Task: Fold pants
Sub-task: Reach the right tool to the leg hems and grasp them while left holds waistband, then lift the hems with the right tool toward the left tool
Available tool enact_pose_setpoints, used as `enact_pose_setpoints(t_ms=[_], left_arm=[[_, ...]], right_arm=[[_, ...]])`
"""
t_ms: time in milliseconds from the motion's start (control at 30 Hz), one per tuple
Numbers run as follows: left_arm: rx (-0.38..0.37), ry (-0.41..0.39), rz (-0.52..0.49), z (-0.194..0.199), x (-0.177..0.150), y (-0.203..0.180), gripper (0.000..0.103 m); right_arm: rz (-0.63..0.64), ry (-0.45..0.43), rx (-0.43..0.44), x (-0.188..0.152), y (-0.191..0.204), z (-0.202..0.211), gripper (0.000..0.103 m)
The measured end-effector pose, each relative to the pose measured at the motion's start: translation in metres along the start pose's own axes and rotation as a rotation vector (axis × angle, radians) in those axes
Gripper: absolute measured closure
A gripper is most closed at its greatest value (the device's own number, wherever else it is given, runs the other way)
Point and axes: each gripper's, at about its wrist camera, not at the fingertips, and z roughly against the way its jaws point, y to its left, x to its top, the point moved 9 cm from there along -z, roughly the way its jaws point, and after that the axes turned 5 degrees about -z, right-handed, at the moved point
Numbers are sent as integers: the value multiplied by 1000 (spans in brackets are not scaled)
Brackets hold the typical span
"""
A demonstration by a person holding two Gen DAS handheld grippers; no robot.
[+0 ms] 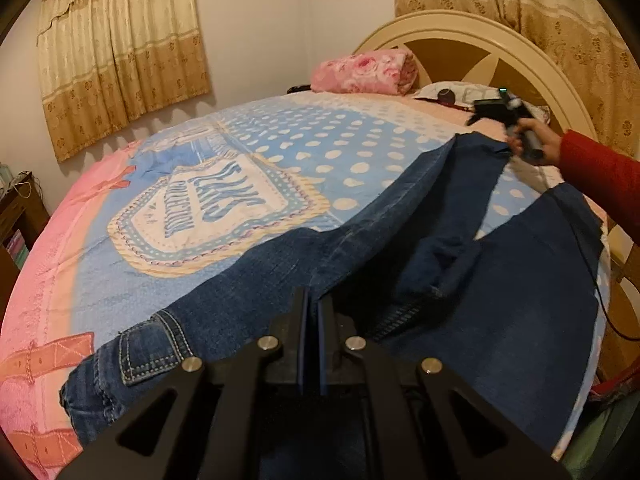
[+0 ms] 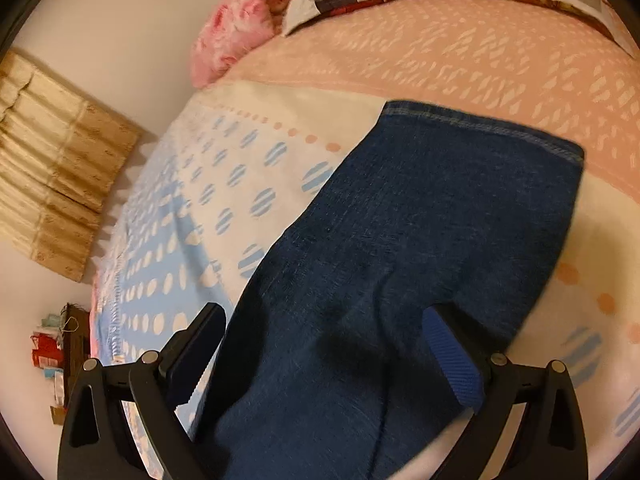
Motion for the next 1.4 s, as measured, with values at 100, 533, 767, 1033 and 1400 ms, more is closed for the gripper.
enact_pose_setpoints(t_ms=[100, 533, 767, 1033, 1400], left_arm=[[2, 12, -16, 2, -11, -11, 98], [32, 56, -14, -12, -27, -12, 98], [43, 56, -12, -8, -24, -11, 97], [54, 28, 19, 12, -22, -10, 97], [69, -38, 87, 63, -26, -6, 97]], right_arm=[[12, -1, -37, 4, 9, -11, 3], [316, 6, -427, 0, 25, -44, 43], [211, 36, -140, 7, 17, -1, 100], [154, -28, 155, -7, -2, 74, 100], [65, -150, 456, -54, -52, 201, 100]])
